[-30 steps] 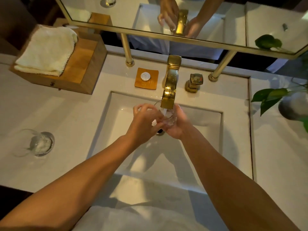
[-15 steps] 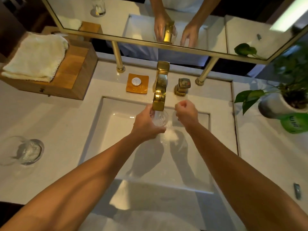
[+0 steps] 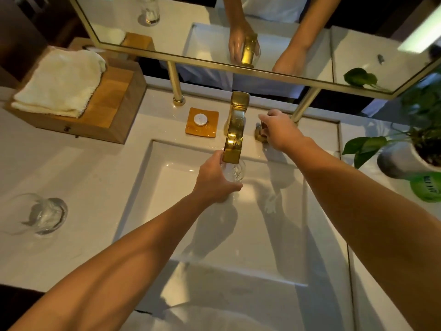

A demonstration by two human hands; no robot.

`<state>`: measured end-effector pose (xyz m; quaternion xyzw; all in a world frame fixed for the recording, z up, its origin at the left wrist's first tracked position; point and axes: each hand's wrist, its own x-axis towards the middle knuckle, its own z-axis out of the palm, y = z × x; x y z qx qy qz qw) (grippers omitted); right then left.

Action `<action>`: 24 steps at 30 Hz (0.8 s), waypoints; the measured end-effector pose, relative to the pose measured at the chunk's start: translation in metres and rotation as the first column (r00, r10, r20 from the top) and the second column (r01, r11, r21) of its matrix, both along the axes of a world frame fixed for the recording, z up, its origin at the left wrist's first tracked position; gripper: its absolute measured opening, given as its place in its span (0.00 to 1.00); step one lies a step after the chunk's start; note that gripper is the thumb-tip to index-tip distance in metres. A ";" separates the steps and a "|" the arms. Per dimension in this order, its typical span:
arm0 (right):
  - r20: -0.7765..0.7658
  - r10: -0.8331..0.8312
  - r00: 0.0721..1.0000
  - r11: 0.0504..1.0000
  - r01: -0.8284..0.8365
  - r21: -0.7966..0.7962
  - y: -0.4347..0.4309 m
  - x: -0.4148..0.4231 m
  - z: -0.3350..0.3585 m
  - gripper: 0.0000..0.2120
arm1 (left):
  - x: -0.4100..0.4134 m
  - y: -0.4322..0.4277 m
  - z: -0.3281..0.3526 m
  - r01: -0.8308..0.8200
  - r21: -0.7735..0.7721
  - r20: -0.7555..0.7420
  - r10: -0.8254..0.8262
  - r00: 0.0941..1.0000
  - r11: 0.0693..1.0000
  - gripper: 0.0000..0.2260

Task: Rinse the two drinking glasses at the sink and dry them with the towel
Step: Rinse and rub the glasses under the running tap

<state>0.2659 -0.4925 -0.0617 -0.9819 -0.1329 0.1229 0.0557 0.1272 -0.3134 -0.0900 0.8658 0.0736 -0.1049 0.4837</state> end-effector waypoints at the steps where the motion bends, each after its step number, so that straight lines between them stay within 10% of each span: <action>1: 0.011 0.007 1.000 1.000 -0.007 -0.011 0.000 0.002 -0.002 0.23 | 0.000 0.001 -0.001 -0.004 -0.006 0.006 0.004 1.000 1.000 0.32; 10: 0.086 -0.217 0.972 0.975 0.211 0.075 0.020 -0.004 -0.012 0.16 | -0.006 0.009 -0.008 -0.012 0.012 0.006 0.012 1.000 1.000 0.32; 13: 0.071 -0.390 0.918 0.897 0.361 0.255 0.025 -0.027 -0.005 0.28 | -0.013 0.014 -0.009 -0.005 0.024 -0.024 0.006 1.000 1.000 0.35; 15: 0.058 -0.564 0.824 0.719 0.455 0.525 0.031 -0.065 -0.007 0.26 | -0.023 0.018 -0.007 0.002 0.005 -0.041 -0.001 0.999 1.000 0.36; 17: -0.371 -0.639 0.673 0.279 0.653 0.705 0.040 -0.110 -0.020 0.20 | -0.032 0.022 -0.004 0.001 -0.043 -0.037 -0.003 0.999 0.999 0.36; 19: -0.915 -0.046 0.401 -0.107 0.909 0.403 0.052 -0.150 -0.032 0.20 | -0.042 0.022 0.000 0.019 -0.100 -0.039 -0.023 0.999 0.995 0.36; 21: -0.843 0.498 0.204 -0.217 0.970 0.107 0.061 -0.178 -0.039 0.22 | -0.053 0.020 0.007 0.067 -0.116 -0.029 -0.071 0.997 0.991 0.37; 24: -0.769 0.571 0.289 -0.311 0.942 0.123 0.070 -0.186 -0.044 0.15 | -0.070 0.022 0.018 0.206 0.012 0.041 -0.206 0.978 0.979 0.40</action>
